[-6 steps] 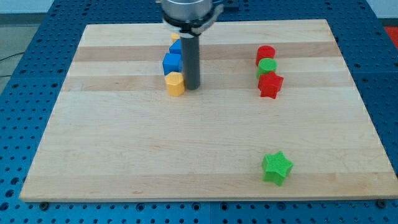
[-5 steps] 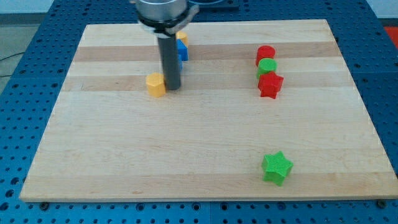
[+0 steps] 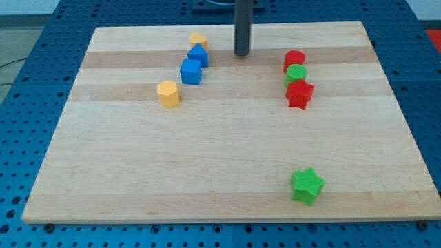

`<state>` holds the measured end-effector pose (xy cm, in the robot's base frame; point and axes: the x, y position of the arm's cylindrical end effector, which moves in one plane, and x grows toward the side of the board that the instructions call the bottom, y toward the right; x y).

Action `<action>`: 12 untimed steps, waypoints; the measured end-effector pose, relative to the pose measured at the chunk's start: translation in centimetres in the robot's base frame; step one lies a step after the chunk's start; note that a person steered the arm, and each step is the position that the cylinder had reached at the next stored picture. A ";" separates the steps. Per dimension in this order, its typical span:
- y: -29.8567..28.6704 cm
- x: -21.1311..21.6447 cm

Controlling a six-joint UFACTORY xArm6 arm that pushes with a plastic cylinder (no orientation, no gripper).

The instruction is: Adjust the blue blocks by slightly moving to left

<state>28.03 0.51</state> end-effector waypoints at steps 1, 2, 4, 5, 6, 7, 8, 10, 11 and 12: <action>-3.5 0.5; -5.8 0.7; 0.4 1.1; 3.2 -0.9; 0.6 3.7; -1.0 9.2; -1.2 6.9; -5.7 1.7; -6.6 4.3; -6.8 4.9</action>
<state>32.88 -6.31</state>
